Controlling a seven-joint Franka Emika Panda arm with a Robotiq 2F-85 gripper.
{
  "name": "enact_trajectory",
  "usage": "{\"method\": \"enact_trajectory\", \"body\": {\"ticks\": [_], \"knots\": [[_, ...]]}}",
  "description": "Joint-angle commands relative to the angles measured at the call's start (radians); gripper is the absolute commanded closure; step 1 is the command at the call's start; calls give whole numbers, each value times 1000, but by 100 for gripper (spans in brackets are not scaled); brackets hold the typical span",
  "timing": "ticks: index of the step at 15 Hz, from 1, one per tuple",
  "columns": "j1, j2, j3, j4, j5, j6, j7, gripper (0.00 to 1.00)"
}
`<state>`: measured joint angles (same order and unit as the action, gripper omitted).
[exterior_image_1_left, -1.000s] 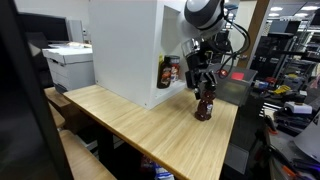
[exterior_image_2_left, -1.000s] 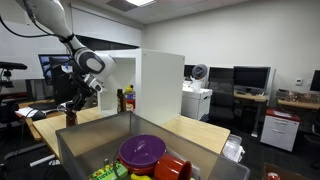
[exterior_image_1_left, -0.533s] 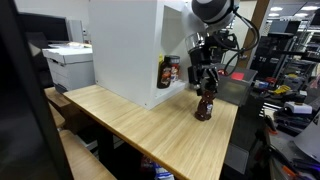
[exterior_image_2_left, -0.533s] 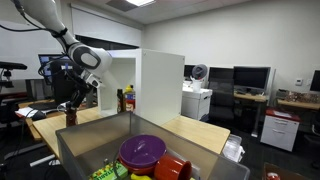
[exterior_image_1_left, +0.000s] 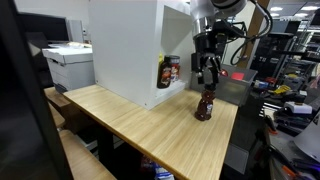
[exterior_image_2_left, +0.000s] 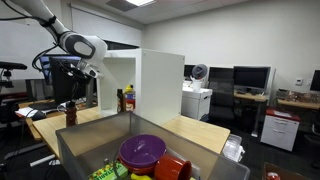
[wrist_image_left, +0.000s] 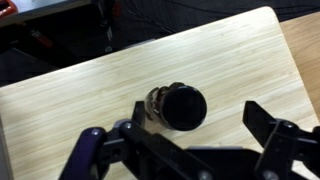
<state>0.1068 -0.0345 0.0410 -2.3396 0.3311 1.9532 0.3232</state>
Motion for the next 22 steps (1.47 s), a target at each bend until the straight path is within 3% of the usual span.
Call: {"method": "enact_trajectory", "body": {"ticks": [1, 8, 11, 22], "knots": [[-6, -56, 26, -83, -56, 106, 12, 0], [-1, -82, 57, -168, -137, 263, 41, 0], [5, -110, 71, -192, -117, 290, 31, 0], [47, -166, 112, -215, -48, 209, -19, 0]]}}
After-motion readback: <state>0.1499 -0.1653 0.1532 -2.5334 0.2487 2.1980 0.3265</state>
